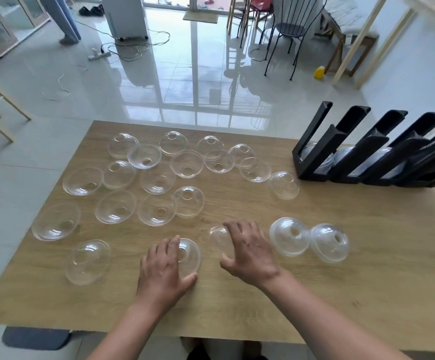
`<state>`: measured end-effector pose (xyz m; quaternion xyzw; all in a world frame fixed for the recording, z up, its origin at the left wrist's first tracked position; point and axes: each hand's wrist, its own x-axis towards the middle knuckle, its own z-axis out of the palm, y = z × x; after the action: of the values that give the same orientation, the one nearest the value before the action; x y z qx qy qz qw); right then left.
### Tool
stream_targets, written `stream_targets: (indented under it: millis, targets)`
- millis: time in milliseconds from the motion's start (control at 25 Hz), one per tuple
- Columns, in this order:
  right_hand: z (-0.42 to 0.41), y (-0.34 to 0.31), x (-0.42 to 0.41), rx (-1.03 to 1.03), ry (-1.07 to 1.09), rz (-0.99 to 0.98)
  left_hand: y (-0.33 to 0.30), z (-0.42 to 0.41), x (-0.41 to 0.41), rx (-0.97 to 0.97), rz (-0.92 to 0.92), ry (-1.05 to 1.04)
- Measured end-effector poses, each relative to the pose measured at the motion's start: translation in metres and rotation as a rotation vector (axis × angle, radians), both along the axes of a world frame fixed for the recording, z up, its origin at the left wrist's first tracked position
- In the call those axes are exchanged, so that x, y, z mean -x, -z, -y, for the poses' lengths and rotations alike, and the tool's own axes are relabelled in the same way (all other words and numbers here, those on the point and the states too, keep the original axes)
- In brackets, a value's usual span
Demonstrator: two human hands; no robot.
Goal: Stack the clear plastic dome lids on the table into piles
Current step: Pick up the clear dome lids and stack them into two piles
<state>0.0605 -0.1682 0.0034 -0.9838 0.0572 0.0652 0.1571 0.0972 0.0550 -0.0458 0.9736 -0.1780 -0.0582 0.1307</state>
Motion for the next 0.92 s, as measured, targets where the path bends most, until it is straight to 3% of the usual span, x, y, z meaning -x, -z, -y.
stream_targets:
  millis: [160, 280, 440, 560, 720, 920]
  targets:
    - [0.046, -0.041, 0.023, -0.169, 0.111, 0.218, -0.003, 0.016, 0.012, 0.084, 0.016, -0.019]
    - [0.095, -0.068, 0.050, -0.235, 0.229, 0.343, -0.023, 0.053, 0.023, 0.296, -0.059, -0.035]
    - [0.166, -0.077, 0.083, -0.193, 0.373, 0.342, -0.059, 0.143, 0.028, 0.480, -0.035, 0.112]
    - [0.194, -0.066, 0.103, -0.124, 0.431, 0.288, -0.065, 0.216, 0.028, 0.400, -0.030, 0.233]
    - [0.206, -0.044, 0.124, -0.106, 0.415, 0.191, -0.034, 0.252, 0.026, 0.104, -0.143, 0.257]
    - [0.218, -0.019, 0.111, -0.059, 0.366, 0.131, -0.012, 0.246, 0.022, 0.123, -0.133, 0.204]
